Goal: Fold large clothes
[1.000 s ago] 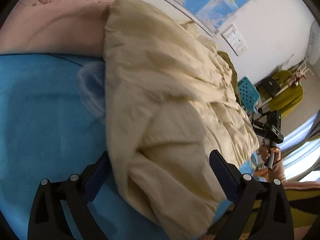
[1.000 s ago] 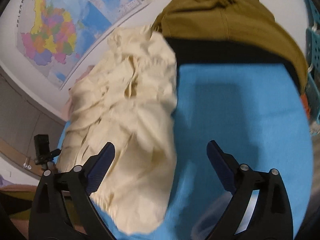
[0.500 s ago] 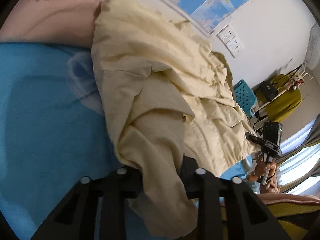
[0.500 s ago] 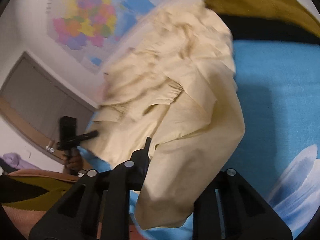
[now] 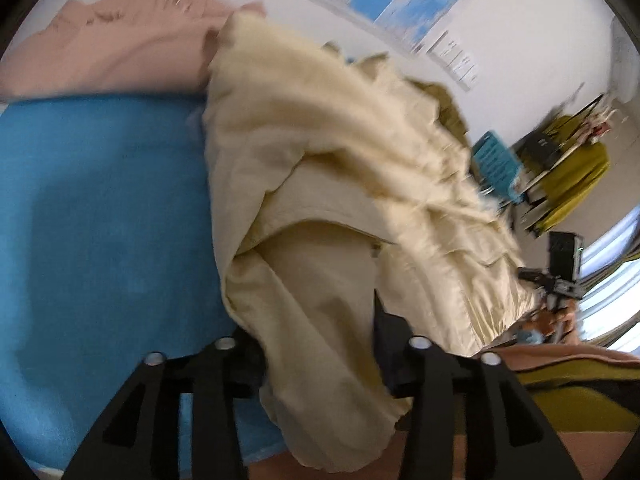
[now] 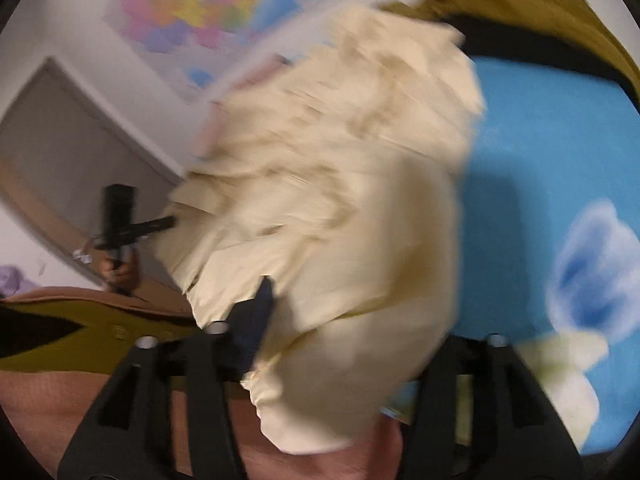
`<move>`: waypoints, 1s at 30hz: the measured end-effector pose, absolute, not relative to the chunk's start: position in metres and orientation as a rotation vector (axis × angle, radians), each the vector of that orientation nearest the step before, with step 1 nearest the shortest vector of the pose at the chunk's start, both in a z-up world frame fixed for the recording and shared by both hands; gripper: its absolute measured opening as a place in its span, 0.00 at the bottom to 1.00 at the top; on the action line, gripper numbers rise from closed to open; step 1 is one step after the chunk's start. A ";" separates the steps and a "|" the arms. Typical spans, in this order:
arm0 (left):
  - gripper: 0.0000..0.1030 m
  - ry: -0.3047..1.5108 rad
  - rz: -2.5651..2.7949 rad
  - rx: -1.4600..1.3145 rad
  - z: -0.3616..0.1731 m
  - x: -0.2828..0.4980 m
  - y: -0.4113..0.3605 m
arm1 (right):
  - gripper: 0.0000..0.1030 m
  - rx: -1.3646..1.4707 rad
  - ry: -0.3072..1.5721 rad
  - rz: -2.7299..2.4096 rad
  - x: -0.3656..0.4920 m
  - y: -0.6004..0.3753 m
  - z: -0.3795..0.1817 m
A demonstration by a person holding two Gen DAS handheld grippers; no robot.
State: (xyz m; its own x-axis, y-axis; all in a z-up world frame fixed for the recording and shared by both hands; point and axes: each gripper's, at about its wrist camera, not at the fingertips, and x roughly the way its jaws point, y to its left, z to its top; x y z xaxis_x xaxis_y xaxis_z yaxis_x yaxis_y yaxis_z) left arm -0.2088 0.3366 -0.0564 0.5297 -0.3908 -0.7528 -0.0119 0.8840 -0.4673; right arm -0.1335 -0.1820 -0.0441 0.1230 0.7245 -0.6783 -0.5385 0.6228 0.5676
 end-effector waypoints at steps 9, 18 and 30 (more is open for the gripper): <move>0.73 0.744 -0.114 -0.337 0.002 -0.223 0.358 | 0.87 0.122 0.930 0.708 -0.112 -0.203 0.005; 0.77 0.801 -0.233 -0.222 -0.002 -0.141 0.302 | 0.74 0.039 0.994 0.848 -0.017 -0.093 -0.027; 0.73 0.959 -0.258 -0.150 -0.030 -0.073 0.274 | 0.08 0.043 0.967 0.770 0.021 -0.082 -0.019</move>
State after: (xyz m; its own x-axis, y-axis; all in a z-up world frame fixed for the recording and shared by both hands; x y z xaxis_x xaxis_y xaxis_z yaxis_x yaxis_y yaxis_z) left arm -0.0727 0.2743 -0.0305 0.5467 -0.2830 -0.7880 0.1504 0.9590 -0.2401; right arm 0.0212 -0.0816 -0.0195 0.3285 0.6068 -0.7238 -0.5701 0.7384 0.3603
